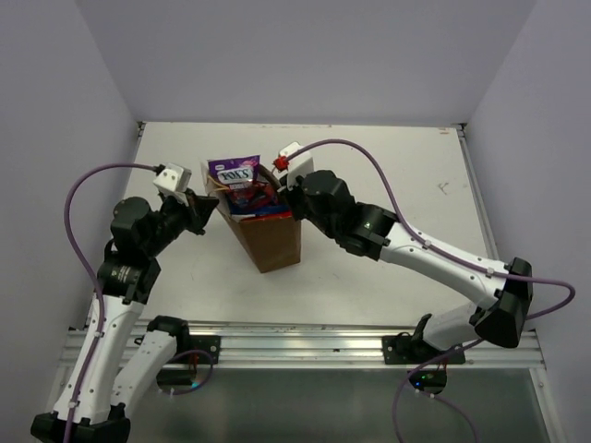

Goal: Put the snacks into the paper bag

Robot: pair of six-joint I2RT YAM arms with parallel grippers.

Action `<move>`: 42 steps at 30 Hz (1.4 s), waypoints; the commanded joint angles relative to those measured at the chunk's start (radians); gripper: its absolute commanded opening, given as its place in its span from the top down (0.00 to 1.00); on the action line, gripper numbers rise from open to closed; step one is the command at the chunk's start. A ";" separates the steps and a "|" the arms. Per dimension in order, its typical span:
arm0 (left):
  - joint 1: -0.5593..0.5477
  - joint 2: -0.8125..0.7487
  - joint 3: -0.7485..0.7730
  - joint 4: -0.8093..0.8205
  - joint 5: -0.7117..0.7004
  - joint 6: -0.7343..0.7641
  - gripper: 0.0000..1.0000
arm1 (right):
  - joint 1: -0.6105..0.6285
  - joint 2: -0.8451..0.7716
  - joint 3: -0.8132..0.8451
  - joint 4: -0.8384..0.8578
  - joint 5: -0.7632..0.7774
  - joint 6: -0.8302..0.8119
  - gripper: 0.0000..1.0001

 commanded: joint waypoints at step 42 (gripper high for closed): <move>-0.513 0.321 -0.080 0.514 -0.275 -0.053 1.00 | -0.001 -0.372 -0.294 -0.183 0.325 0.159 1.00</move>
